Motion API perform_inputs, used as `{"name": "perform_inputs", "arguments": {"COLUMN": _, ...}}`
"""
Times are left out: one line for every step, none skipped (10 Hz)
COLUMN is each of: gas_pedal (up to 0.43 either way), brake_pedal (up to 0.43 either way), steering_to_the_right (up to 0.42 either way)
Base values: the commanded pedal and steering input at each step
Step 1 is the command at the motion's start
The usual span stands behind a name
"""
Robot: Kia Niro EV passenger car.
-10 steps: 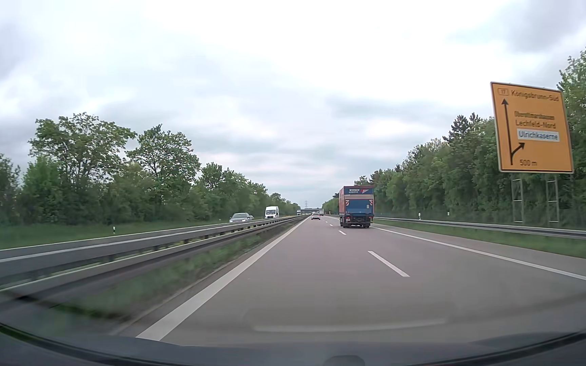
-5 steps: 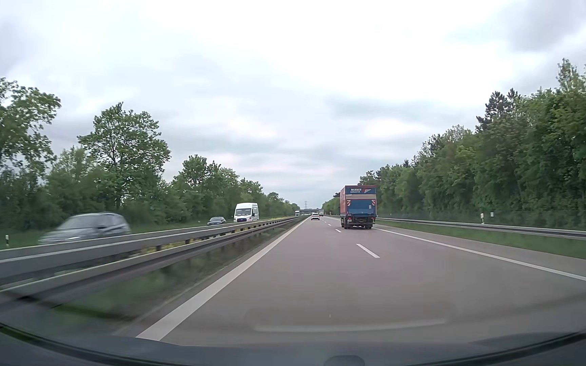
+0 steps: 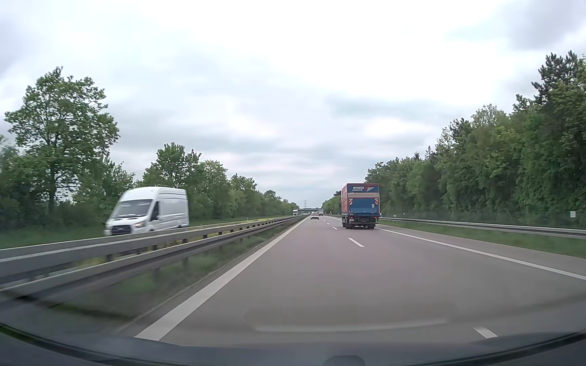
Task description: Follow the waypoints while adhering to traffic rules and regulations
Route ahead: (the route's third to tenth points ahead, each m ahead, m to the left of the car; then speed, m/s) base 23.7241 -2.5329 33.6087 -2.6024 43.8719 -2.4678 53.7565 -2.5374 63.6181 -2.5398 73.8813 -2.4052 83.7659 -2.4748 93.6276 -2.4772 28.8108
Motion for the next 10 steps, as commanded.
{"name": "perform_inputs", "arguments": {"gas_pedal": 0.520, "brake_pedal": 0.000, "steering_to_the_right": -0.001}}
{"name": "perform_inputs", "arguments": {"gas_pedal": 0.520, "brake_pedal": 0.000, "steering_to_the_right": -0.001}}
{"name": "perform_inputs", "arguments": {"gas_pedal": 0.520, "brake_pedal": 0.000, "steering_to_the_right": -0.001}}
{"name": "perform_inputs", "arguments": {"gas_pedal": 0.512, "brake_pedal": 0.000, "steering_to_the_right": -0.001}}
{"name": "perform_inputs", "arguments": {"gas_pedal": 0.512, "brake_pedal": 0.000, "steering_to_the_right": -0.001}}
{"name": "perform_inputs", "arguments": {"gas_pedal": 0.488, "brake_pedal": 0.000, "steering_to_the_right": -0.001}}
{"name": "perform_inputs", "arguments": {"gas_pedal": 0.469, "brake_pedal": 0.000, "steering_to_the_right": -0.001}}
{"name": "perform_inputs", "arguments": {"gas_pedal": 0.469, "brake_pedal": 0.000, "steering_to_the_right": -0.001}}
{"name": "perform_inputs", "arguments": {"gas_pedal": 0.461, "brake_pedal": 0.000, "steering_to_the_right": -0.001}}
{"name": "perform_inputs", "arguments": {"gas_pedal": 0.461, "brake_pedal": 0.000, "steering_to_the_right": -0.001}}
